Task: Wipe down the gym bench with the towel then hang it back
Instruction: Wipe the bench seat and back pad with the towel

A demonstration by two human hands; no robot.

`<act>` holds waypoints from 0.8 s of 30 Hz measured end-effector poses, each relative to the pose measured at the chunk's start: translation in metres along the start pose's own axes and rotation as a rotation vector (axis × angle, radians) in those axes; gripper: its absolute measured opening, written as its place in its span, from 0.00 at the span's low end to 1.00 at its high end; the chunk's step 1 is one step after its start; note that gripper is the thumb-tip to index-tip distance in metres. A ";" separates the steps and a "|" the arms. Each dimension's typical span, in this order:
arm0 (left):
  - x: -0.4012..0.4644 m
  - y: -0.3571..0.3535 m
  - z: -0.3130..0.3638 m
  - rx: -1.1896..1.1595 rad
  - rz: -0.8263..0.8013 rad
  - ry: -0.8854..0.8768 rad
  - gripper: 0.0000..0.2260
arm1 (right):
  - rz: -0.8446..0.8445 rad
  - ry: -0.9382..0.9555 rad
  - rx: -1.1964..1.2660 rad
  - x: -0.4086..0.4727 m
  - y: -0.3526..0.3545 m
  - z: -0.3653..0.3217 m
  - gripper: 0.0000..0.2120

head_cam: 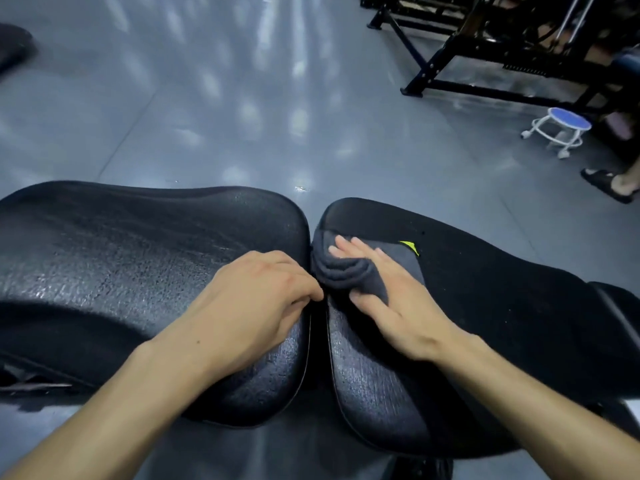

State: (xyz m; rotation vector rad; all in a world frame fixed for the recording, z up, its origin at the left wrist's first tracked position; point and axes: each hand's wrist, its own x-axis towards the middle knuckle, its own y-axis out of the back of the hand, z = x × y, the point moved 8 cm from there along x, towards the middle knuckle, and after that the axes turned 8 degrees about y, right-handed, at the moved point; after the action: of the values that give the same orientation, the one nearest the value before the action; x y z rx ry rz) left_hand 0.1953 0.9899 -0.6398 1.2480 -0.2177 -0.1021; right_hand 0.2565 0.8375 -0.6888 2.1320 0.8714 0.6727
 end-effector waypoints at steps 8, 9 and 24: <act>0.019 0.001 -0.005 0.011 0.029 0.121 0.12 | 0.120 -0.324 -0.075 0.093 0.034 0.092 0.26; 0.020 0.002 -0.005 0.005 0.032 0.138 0.12 | 0.149 -0.312 -0.054 0.092 0.034 0.095 0.24; 0.024 0.005 0.005 0.104 0.049 0.180 0.10 | 0.083 -0.178 0.103 -0.059 -0.002 -0.003 0.33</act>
State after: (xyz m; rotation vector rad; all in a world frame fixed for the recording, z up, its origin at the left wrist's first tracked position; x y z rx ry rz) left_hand 0.2171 0.9823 -0.6310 1.3466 -0.0977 0.0646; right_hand 0.2167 0.7955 -0.6995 2.2911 0.7385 0.4796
